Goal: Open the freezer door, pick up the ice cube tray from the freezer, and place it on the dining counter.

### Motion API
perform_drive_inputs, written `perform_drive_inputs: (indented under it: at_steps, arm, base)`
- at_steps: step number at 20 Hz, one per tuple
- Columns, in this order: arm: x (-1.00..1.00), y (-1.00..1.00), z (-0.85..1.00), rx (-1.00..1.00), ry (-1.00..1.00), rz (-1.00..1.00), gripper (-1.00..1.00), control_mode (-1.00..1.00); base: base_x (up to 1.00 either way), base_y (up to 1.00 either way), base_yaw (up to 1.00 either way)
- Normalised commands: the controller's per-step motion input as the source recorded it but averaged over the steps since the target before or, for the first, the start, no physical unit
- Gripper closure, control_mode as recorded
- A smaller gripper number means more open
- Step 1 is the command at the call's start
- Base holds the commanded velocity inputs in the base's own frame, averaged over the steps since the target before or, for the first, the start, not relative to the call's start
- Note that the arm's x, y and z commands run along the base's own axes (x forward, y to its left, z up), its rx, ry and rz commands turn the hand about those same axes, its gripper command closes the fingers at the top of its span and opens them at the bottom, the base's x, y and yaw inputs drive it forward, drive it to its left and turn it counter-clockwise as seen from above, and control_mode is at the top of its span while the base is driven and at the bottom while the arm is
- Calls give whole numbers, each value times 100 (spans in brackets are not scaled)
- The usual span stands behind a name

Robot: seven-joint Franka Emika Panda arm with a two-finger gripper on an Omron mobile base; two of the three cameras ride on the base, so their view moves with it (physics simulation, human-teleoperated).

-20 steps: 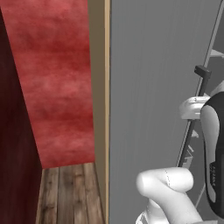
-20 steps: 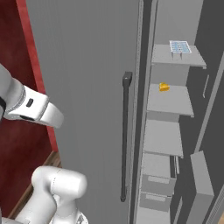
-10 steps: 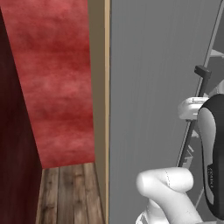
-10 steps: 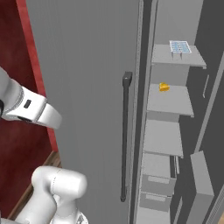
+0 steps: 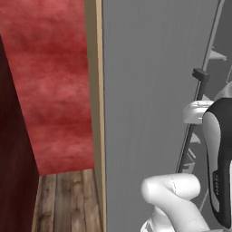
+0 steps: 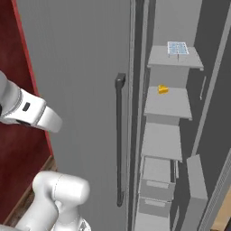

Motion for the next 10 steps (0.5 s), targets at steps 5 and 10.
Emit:
perform_drive_inputs:
  at_steps: [5, 10]
  arm:
    - [0, 0, 0, 0, 0, 0, -100, 100]
    - [0, 0, 0, 0, 0, 0, -100, 100]
  base:
    - [7, -69, 0]
    - [15, -63, 0]
